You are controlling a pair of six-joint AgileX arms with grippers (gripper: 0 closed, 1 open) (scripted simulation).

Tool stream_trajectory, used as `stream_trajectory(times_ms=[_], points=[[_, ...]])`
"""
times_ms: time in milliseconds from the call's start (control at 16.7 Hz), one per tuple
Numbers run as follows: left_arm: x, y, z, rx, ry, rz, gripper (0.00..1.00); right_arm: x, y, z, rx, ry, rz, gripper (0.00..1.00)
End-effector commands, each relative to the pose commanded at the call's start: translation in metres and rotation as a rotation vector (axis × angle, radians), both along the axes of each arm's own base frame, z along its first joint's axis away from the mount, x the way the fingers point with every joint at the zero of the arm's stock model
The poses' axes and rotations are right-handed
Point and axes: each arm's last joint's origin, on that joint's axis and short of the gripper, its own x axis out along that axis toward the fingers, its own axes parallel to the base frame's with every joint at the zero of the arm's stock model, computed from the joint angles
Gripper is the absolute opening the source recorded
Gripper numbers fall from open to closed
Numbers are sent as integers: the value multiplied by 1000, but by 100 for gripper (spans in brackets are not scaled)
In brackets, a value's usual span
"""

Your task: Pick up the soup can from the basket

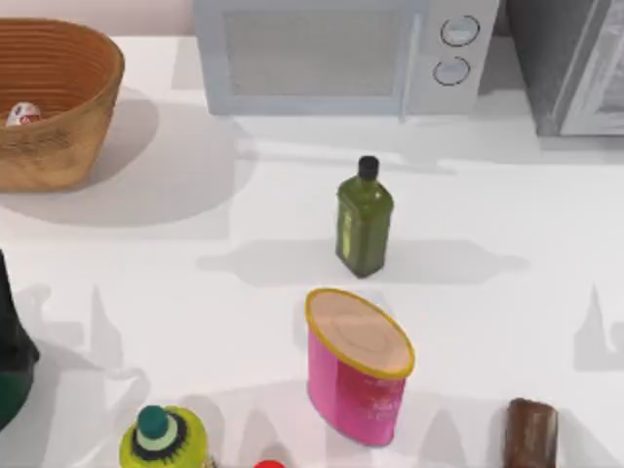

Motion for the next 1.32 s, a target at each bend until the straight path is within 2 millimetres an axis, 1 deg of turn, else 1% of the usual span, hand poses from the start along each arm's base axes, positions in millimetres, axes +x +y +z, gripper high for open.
stream_trajectory(times_ms=[180,300,360,480,600,780,900,1020,1140,1200,1320], points=[[0,0,2,2,0,2,100,0,0,0,0,0,0,100],[-1,1,12,9,7,12,100,0,0,0,0,0,0,100],[-1,2,20,15,19,21,100,0,0,0,0,0,0,100],[0,4,40,31,62,42,100,0,0,0,0,0,0,100],[5,6,65,48,129,65,100,0,0,0,0,0,0,100],[23,11,108,75,264,87,100,0,0,0,0,0,0,100],[45,14,139,91,369,88,100,0,0,0,0,0,0,100],[75,19,168,105,479,81,100,0,0,0,0,0,0,100],[113,23,191,114,593,64,100,0,0,0,0,0,0,100],[133,26,199,118,650,54,100,0,0,0,0,0,0,100],[178,30,209,121,762,30,100,0,0,0,0,0,0,100]])
